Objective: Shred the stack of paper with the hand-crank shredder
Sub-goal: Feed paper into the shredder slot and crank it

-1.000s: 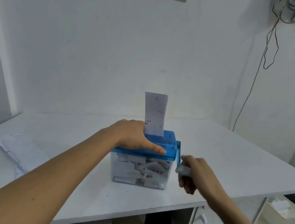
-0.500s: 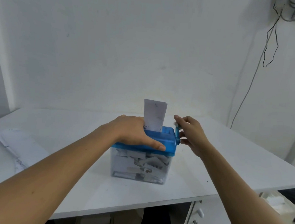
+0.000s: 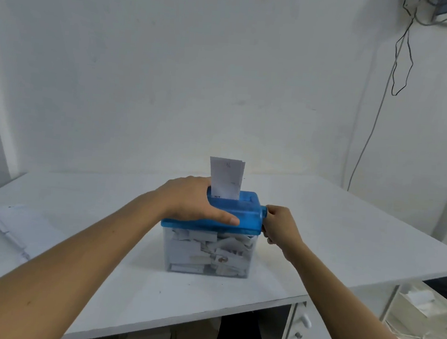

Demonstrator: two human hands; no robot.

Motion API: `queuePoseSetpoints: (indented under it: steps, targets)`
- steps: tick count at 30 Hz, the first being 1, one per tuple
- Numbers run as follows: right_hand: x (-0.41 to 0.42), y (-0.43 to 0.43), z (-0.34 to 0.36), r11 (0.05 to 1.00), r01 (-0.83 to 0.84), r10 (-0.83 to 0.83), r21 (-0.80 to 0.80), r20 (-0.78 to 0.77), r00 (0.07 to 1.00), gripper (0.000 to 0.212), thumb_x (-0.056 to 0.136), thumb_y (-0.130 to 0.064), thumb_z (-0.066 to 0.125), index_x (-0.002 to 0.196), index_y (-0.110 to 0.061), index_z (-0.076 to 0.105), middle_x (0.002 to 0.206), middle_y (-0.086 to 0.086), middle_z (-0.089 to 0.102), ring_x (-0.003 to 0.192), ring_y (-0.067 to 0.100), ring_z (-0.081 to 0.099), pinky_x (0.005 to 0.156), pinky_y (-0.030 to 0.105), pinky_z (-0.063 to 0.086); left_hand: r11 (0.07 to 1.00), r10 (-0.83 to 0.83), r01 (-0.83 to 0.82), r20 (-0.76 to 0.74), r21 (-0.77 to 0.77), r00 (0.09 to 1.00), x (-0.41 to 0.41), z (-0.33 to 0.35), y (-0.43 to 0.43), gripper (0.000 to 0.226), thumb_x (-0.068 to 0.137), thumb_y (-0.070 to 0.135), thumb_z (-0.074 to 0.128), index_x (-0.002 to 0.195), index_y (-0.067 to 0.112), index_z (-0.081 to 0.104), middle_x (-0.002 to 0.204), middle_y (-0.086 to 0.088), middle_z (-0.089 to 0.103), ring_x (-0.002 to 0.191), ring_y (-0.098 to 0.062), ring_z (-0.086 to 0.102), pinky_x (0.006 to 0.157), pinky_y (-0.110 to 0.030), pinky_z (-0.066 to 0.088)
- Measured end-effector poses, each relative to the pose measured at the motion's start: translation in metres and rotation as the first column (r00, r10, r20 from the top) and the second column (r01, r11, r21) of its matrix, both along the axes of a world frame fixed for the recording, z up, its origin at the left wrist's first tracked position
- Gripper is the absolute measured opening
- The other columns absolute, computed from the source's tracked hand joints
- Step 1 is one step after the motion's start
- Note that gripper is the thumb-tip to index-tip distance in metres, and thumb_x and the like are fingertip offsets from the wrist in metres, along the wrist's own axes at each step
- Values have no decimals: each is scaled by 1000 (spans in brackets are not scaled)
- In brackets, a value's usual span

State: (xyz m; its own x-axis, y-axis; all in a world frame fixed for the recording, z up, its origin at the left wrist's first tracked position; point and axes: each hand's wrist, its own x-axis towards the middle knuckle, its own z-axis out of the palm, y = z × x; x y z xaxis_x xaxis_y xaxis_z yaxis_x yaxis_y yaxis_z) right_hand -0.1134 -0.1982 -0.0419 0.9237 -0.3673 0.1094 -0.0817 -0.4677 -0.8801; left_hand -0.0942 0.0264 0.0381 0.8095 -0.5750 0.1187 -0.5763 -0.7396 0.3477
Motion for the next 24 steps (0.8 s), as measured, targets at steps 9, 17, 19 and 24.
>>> queuePoseSetpoints:
  steps: [9,17,19,24]
  targets:
    - [-53,14,-12,999,-44,41,-28,-91,995,44,106,-36,43,72,-11,58,63,4,57,46,10,48,47,22,41,998,20,-22,31,57,999,1,-3,0,98,47,102,47,130,50,53,118,23,63,99,-6,60,79,-28,49]
    - [-104,3,70,935,-330,318,129,108,942,42,96,-38,61,60,-17,57,51,2,43,47,18,50,56,30,50,999,14,-16,-91,-31,996,9,0,1,96,42,101,59,125,53,52,118,22,63,104,-8,62,96,-39,53]
    - [-87,6,79,924,-332,301,190,174,938,43,96,-42,61,58,-22,58,53,1,36,49,18,47,56,29,48,999,24,-25,-62,-21,998,8,0,2,84,46,97,62,117,54,52,112,24,63,100,-6,61,92,-36,53]
    - [-38,12,83,964,-150,109,219,189,976,40,96,-53,58,85,-15,61,51,-7,42,50,13,45,56,26,45,999,34,-34,-41,-10,999,7,-2,3,83,49,90,71,119,49,54,110,23,62,98,-4,59,89,-35,53]
